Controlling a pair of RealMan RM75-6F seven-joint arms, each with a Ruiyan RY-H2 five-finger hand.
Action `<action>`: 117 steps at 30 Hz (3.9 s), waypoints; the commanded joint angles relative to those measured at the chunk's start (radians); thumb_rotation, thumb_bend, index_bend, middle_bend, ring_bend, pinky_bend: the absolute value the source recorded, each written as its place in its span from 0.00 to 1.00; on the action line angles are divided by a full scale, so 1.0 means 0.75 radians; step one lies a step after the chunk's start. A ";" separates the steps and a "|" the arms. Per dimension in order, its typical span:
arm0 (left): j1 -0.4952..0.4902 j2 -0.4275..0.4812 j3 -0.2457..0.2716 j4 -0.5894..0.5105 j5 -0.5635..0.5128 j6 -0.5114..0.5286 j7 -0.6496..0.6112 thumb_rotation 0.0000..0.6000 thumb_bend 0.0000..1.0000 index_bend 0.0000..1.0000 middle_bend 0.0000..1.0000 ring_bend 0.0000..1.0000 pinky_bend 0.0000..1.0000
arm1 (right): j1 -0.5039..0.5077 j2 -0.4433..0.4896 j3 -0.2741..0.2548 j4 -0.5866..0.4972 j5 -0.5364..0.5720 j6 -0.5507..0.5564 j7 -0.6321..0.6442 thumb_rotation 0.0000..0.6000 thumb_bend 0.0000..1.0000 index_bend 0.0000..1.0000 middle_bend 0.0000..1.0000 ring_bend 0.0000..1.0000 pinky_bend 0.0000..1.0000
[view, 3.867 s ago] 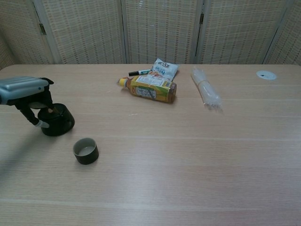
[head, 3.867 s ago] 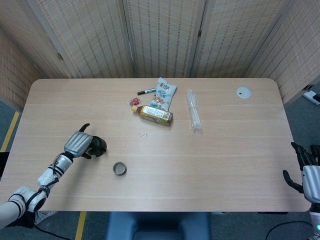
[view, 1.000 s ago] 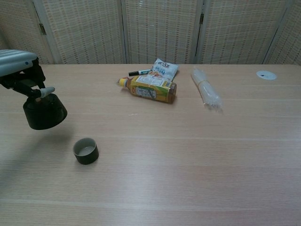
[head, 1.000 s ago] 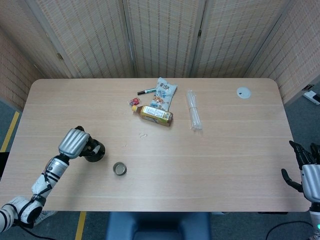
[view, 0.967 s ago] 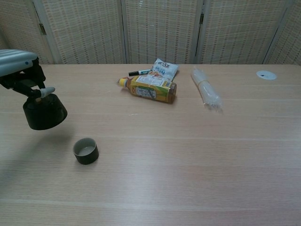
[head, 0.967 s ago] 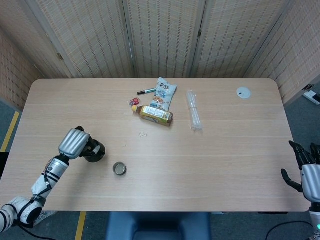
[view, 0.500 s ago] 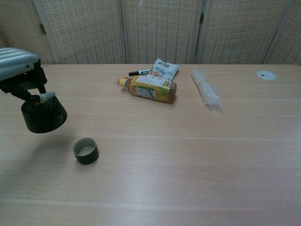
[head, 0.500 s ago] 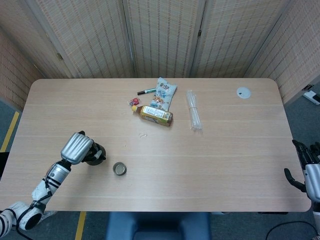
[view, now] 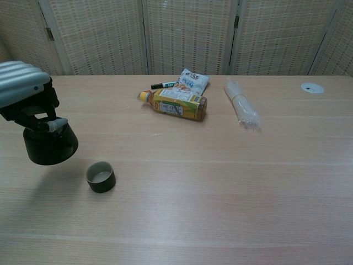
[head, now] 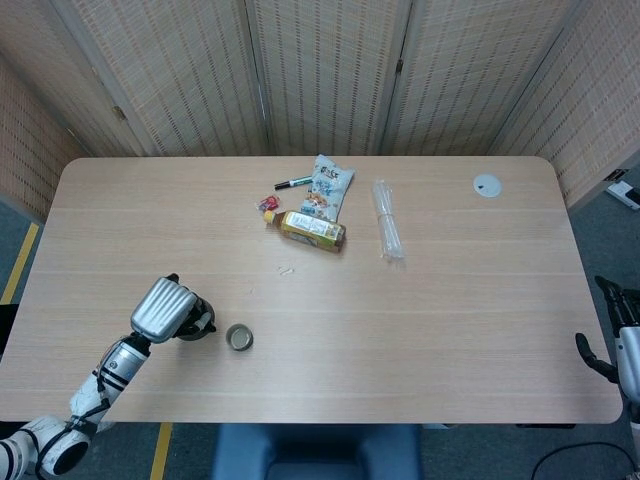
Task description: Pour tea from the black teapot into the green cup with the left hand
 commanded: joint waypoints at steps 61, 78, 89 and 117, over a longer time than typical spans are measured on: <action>0.006 -0.200 -0.008 -0.012 0.026 0.056 0.604 0.98 0.48 1.00 1.00 0.94 0.60 | -0.027 -0.022 -0.009 0.065 -0.008 0.019 0.082 1.00 0.38 0.08 0.19 0.25 0.00; 0.011 -0.200 -0.020 -0.026 0.023 0.055 0.613 0.98 0.48 1.00 1.00 0.94 0.60 | -0.030 -0.026 -0.009 0.081 -0.009 0.020 0.099 1.00 0.38 0.08 0.19 0.25 0.00; 0.007 -0.210 -0.025 -0.007 0.023 0.044 0.573 0.98 0.48 1.00 1.00 0.94 0.60 | -0.031 -0.028 -0.009 0.083 -0.008 0.018 0.101 1.00 0.38 0.08 0.19 0.25 0.00; -0.013 -0.216 -0.076 0.048 -0.062 -0.023 0.045 0.92 0.48 1.00 1.00 0.93 0.58 | -0.029 -0.029 -0.009 0.072 -0.008 0.013 0.088 1.00 0.38 0.08 0.19 0.25 0.00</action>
